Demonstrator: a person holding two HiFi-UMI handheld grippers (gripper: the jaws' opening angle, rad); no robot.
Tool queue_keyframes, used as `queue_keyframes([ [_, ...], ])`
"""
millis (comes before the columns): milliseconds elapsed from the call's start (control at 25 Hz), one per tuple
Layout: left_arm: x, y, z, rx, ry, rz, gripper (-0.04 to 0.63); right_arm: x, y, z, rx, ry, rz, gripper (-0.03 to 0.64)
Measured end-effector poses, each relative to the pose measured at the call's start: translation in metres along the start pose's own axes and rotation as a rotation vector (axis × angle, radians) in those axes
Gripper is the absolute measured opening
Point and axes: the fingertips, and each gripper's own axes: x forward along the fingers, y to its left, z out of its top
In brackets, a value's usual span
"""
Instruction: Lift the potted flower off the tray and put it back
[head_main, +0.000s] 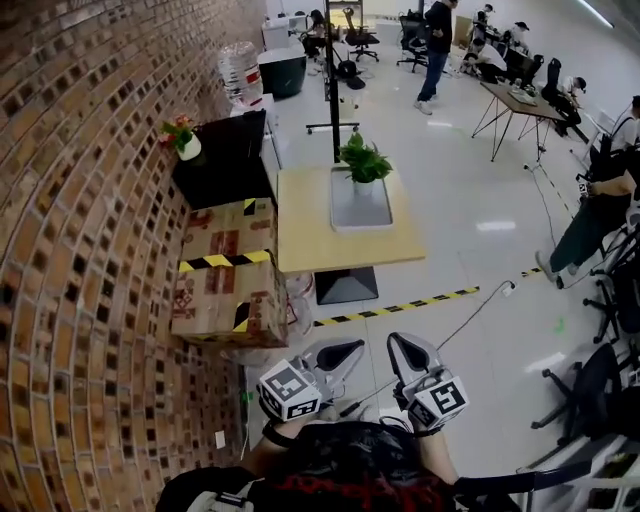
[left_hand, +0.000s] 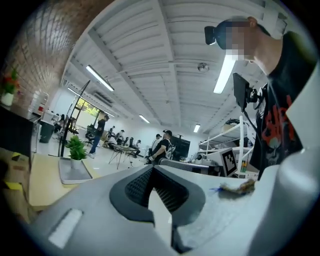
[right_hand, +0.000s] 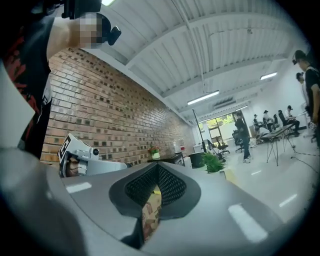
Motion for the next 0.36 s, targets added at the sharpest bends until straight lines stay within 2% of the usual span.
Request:
queue_keyframes([
  [200, -0.014, 0.010, 0.026, 0.109, -0.056, 0.062, -0.006, 0.027, 0.013, 0.022, -0.039, -0.047, 0.062, 0.000],
  [360, -0.027, 0.016, 0.012, 0.090, -0.049, 0.100, -0.006, 0.042, 0.021, 0.009, 0.006, -0.036, 0.082, 0.000],
])
